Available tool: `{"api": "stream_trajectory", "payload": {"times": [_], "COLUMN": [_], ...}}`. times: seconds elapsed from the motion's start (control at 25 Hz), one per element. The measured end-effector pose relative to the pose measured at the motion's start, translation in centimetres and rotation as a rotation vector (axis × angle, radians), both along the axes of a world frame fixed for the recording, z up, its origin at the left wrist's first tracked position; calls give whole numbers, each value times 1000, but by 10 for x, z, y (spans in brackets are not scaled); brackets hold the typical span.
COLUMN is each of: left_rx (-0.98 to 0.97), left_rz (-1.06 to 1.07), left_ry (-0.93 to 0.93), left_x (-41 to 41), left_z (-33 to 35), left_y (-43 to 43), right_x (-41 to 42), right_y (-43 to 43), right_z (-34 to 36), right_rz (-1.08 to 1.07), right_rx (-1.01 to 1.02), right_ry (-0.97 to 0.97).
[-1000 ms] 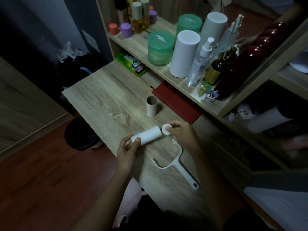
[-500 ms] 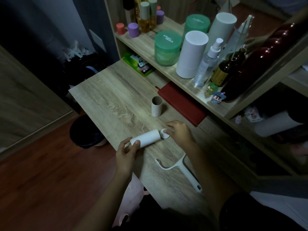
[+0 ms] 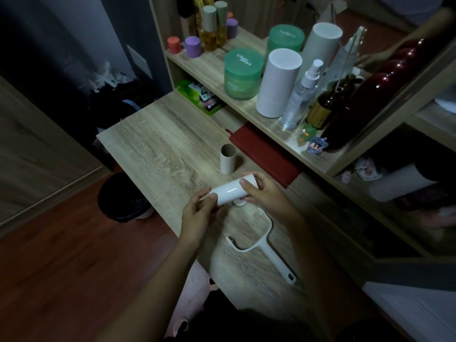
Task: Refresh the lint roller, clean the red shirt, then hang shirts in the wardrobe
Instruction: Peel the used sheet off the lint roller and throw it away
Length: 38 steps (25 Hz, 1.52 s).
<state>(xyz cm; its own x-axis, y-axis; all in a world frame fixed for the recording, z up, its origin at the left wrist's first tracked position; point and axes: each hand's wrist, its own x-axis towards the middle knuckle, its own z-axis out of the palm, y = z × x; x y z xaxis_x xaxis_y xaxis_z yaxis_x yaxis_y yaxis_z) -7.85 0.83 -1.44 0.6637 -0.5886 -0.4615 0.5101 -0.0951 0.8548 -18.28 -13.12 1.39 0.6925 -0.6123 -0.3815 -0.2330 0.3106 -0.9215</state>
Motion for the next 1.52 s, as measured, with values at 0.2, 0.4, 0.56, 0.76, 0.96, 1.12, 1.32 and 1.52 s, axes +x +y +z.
{"api": "stream_trajectory", "payload": {"times": [0.2,0.4,0.56,0.76,0.96,1.12,1.32,1.52], "left_rx": [294,421,464,465,418,477,527,640], "left_rz": [-38,-428,-513,-492,-310,-150,-20,-1], "left_ry": [-329,-830,-954,-913,-885,-860,-841,-779], "left_x": [6,0,-5,-3,24,68,129,200], "left_z": [-18,-39,-54,-52,-27,-11,-3,-20], "left_y": [10,4,0,5,48,108,182,220], "right_x": [-5,-15,-20,-16,11,60,133,192], "right_y": [-3,-2,2,10,47,110,190,230], "right_z": [-2,0,-1,4,4,10,12,-9], "right_rz": [-171,-170,-181,-192,-175,-65,75,177], "right_rx": [30,-99,-100,-157,-158,-183,-191,-260], "right_ry": [21,129,136,152,85,20,16,116]}}
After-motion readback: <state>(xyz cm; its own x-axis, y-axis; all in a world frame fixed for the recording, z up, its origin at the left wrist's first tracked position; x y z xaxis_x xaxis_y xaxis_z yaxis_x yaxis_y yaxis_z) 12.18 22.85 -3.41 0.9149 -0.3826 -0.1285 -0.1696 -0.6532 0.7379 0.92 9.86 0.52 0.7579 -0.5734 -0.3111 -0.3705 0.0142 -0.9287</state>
